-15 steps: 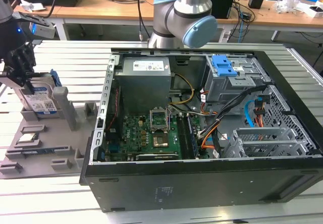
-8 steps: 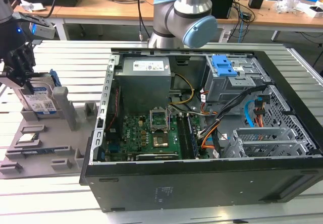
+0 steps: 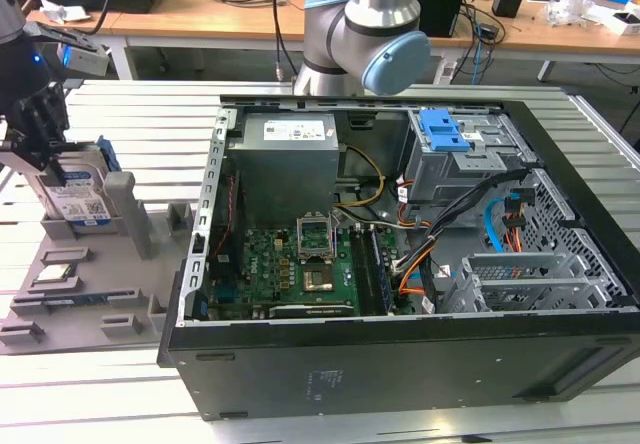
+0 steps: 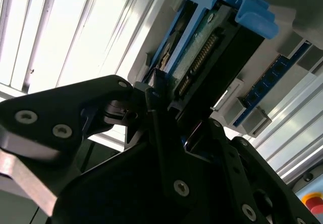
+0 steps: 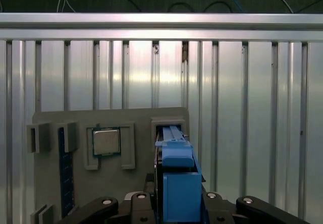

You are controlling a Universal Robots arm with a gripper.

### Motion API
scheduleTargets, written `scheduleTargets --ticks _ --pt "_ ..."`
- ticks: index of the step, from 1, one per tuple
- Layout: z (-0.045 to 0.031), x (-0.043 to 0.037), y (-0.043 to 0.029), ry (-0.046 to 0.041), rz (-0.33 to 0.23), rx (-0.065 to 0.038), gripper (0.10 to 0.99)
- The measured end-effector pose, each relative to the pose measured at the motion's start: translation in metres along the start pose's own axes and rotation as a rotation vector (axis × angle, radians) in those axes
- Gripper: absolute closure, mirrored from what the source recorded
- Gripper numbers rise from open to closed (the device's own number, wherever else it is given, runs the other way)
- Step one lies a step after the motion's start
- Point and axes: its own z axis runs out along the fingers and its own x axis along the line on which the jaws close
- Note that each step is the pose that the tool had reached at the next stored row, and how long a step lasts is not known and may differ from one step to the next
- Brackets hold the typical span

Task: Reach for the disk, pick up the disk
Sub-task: 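Pick up the disk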

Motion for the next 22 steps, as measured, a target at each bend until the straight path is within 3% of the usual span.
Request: scheduleTargets --ticks 19,22 --pt "-0.0111 0.0003 -0.0002 -0.0031 0.000 0.000 0.725" --pt "-0.0208 0.0006 -0.0001 -0.0031 0.000 0.000 0.725"
